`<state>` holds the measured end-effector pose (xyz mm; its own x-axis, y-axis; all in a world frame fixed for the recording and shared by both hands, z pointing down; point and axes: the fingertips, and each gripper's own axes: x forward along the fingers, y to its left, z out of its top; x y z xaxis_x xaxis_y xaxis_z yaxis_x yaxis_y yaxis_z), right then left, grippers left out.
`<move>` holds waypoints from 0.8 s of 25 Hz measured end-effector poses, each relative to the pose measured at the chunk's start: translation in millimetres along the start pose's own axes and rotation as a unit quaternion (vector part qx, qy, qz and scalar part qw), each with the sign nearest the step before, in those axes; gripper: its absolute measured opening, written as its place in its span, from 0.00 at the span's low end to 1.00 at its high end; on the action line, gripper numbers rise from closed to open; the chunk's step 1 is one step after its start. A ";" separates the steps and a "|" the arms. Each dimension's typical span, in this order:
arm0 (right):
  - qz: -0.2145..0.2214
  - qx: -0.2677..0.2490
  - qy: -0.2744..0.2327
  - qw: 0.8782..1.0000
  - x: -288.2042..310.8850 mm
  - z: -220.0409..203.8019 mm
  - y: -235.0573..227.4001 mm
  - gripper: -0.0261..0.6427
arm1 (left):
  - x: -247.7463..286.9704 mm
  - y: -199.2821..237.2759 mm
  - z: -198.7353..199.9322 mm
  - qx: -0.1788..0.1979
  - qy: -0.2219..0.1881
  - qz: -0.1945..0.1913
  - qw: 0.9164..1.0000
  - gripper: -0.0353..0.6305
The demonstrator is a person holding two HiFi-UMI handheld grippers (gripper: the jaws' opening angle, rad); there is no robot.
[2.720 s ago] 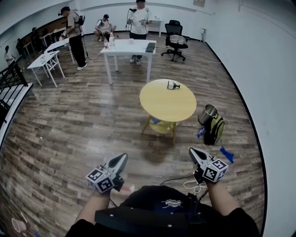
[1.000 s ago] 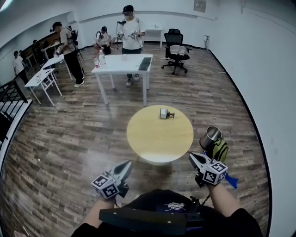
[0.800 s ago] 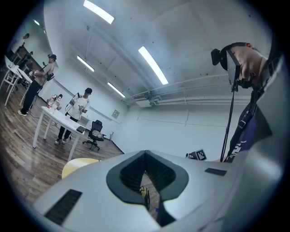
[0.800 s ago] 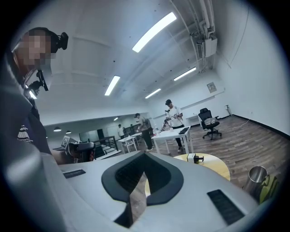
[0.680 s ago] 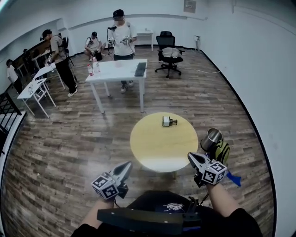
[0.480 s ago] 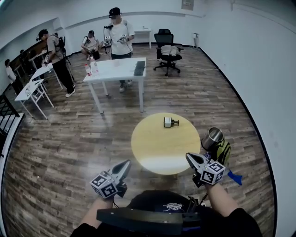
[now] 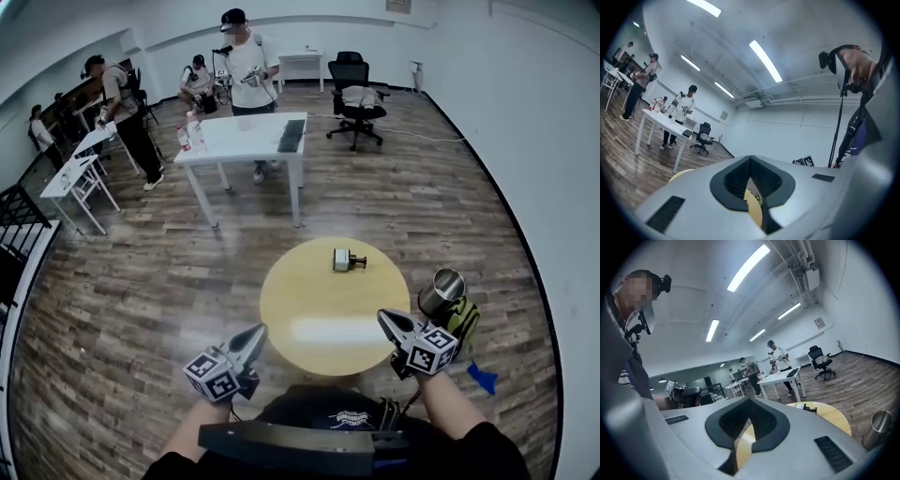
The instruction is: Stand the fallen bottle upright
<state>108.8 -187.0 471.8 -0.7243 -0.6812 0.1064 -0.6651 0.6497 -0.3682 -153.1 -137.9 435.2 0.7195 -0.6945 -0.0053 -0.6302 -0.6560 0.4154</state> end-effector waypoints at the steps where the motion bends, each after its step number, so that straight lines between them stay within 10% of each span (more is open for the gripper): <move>1: 0.007 0.000 0.006 1.000 -0.3 3.8 -17.3 0.04 | 17.3 -1.6 -1.1 -0.003 -0.004 0.008 1.000 0.09; 11: 0.056 0.008 0.025 0.998 -5.1 46.4 -166.4 0.04 | 171.1 -31.8 -33.4 -0.014 0.002 0.033 0.999 0.09; 20: 0.060 0.032 0.047 0.997 43.6 32.9 -198.2 0.04 | 200.9 16.6 -32.0 -0.032 0.019 0.042 0.998 0.09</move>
<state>215.0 -356.6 519.0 -0.8135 -0.5638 0.1426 -0.5621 0.6993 -0.4417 -9.6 -278.9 470.1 0.6761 -0.7338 0.0671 -0.6701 -0.5745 0.4700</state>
